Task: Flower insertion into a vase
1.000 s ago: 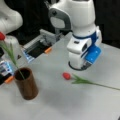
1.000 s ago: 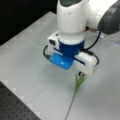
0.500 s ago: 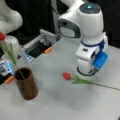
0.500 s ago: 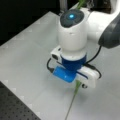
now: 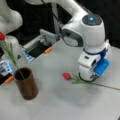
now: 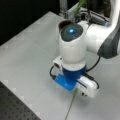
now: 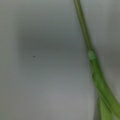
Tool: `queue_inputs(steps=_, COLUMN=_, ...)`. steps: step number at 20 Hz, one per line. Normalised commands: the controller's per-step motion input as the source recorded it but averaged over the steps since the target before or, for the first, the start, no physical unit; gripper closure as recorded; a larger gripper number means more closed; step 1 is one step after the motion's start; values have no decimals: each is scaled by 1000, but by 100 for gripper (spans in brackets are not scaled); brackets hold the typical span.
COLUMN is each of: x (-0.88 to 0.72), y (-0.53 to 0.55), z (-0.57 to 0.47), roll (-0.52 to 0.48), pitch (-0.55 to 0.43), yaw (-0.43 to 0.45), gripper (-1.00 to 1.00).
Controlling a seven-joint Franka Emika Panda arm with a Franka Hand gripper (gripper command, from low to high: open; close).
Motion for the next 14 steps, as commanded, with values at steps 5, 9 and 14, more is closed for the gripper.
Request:
queue_inputs(steps=5, x=149, y=42, z=-156, roll=-240, pitch=69, yaw=43, gripper=-100)
queue_inputs(steps=9, x=186, y=98, z=-142, roll=-249, pitch=1, yaw=15, gripper=-100)
queue_inputs(steps=14, x=189, y=137, z=-129, roll=-279, pitch=-19, yaw=-23, gripper=-100)
